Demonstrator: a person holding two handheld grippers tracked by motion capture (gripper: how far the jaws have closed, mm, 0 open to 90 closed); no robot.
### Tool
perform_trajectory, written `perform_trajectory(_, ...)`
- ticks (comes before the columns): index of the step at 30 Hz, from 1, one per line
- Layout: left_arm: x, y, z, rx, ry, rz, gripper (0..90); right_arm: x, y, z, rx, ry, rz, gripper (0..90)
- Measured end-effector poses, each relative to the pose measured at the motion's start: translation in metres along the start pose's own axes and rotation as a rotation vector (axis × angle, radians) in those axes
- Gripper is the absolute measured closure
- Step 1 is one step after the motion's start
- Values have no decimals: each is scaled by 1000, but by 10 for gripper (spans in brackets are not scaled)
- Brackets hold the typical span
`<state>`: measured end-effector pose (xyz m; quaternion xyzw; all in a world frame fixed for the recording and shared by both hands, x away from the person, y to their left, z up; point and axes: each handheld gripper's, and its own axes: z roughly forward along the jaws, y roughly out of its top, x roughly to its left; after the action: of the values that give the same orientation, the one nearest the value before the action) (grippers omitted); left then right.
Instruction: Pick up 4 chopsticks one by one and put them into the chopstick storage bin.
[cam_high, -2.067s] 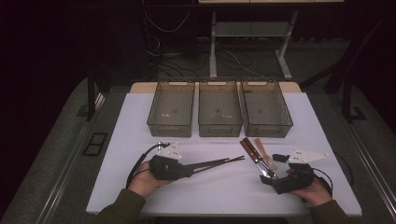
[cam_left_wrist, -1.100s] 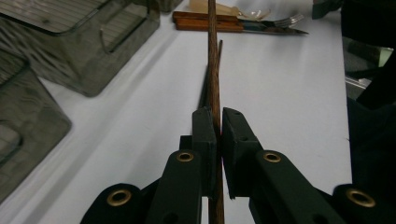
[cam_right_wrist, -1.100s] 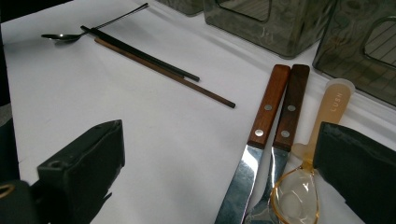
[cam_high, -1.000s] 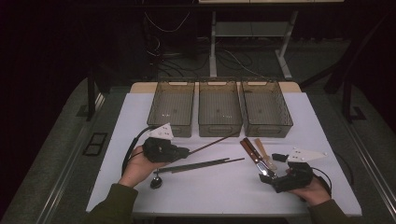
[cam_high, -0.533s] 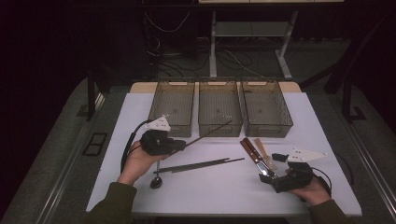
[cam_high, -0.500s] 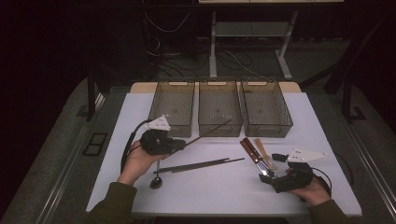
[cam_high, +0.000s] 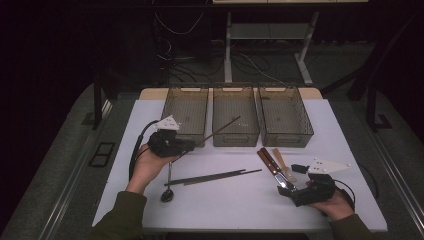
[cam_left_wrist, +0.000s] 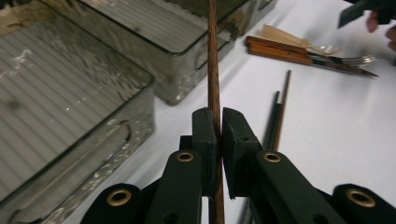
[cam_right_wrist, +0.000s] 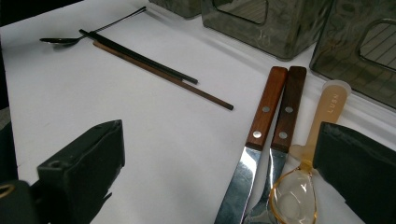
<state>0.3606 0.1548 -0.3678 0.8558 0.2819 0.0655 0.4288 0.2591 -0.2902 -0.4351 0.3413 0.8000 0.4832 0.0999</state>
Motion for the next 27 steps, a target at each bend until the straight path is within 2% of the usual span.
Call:
perform_trajectory(12, 18, 16, 1, -3, 54, -29, 835, 0, 0, 0, -2, 2, 2, 24)
perform_trajectory(19, 34, 24, 2, -11, 90, -72, 835, 1, 0, 0, -3, 3, 1, 24)
perform_trajectory(27, 54, 29, 5, 18, 142, -108, 835, 1, 0, 0, -4, 4, 3, 24)
